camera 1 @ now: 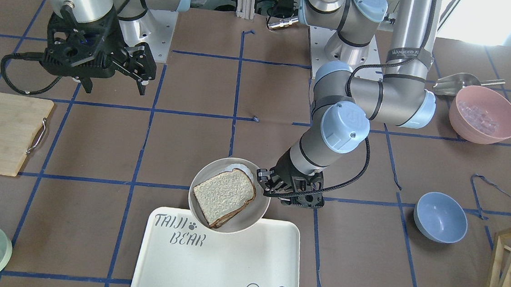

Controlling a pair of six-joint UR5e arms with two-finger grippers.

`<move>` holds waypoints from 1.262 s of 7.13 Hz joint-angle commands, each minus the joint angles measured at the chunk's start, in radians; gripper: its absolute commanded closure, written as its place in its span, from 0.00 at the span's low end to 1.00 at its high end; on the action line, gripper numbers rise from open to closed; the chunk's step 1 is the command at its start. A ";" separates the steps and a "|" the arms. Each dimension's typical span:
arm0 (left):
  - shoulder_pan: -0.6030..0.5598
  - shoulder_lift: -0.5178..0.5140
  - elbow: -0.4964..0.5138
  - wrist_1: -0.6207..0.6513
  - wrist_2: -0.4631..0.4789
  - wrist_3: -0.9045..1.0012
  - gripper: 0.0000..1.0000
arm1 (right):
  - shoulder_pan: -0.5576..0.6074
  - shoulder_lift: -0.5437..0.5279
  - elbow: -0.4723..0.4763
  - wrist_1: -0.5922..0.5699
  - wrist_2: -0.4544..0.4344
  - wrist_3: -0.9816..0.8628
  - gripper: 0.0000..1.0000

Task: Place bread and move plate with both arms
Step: 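Slide the bowl with the left gripper onto the bear-printed tray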

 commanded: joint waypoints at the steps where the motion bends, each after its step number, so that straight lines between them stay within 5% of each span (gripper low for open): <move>1: 0.017 -0.123 0.145 -0.004 -0.022 -0.002 1.00 | 0.000 0.000 0.000 0.000 0.001 0.001 0.00; 6: 0.017 -0.311 0.309 0.015 -0.040 -0.001 1.00 | 0.000 0.000 0.000 0.000 0.001 0.003 0.00; 7: 0.017 -0.305 0.308 0.015 -0.034 0.005 0.68 | -0.002 0.000 0.000 0.000 0.001 0.003 0.00; 8: 0.015 -0.279 0.303 0.015 -0.028 0.014 0.01 | -0.002 0.000 0.000 0.000 0.001 0.004 0.00; 9: 0.011 -0.244 0.302 -0.001 0.033 0.016 0.00 | -0.002 0.000 0.000 0.000 0.001 0.004 0.00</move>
